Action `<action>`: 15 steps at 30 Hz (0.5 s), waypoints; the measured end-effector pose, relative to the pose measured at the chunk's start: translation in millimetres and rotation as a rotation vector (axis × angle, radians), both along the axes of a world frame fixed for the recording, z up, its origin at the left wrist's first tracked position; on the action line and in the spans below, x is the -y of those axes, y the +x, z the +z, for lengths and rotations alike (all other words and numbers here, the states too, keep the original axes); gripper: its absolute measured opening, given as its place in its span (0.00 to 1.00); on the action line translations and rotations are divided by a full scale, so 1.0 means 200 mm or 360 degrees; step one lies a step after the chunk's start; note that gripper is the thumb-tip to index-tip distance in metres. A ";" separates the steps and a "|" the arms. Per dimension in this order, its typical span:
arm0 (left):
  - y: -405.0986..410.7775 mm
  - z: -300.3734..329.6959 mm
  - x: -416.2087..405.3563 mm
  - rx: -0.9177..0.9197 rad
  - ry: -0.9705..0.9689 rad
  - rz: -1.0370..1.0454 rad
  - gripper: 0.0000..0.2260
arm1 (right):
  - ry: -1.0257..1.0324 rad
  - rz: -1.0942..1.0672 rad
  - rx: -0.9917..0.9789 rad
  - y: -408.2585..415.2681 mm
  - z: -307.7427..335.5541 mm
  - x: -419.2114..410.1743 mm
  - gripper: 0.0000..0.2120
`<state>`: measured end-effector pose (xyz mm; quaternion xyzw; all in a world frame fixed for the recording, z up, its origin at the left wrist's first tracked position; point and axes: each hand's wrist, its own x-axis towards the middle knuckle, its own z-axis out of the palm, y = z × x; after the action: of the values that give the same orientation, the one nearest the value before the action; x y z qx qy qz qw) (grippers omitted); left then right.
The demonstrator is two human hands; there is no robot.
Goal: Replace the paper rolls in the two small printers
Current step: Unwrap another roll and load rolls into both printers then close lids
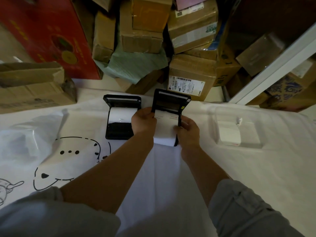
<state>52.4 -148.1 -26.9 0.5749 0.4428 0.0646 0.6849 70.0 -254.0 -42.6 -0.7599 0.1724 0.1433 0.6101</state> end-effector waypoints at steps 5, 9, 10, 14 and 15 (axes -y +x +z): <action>-0.05 -0.06 0.02 -0.0031 0.1051 -0.0540 0.17 | -0.0211 0.0123 0.0206 0.02 -0.01 0.02 0.19; -0.10 -0.08 -0.01 -0.0052 0.2046 -0.1186 0.19 | -0.0655 0.0521 0.0460 0.02 -0.03 0.03 0.18; -0.11 -0.09 -0.01 -0.0093 0.2100 -0.1278 0.19 | -0.0680 0.0566 0.0461 0.01 -0.03 0.04 0.17; -0.14 -0.10 -0.05 -0.0151 0.2084 -0.1397 0.20 | -0.0647 0.0562 0.0425 0.01 -0.05 0.06 0.16; -0.15 -0.10 -0.06 -0.0135 0.2038 -0.1373 0.19 | -0.0626 0.0555 0.0419 0.01 -0.04 0.06 0.16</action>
<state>23.4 -136.3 -46.7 0.9827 0.0817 0.0134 0.1658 71.8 -266.4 -51.4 -0.8938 -0.0170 0.1100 0.4343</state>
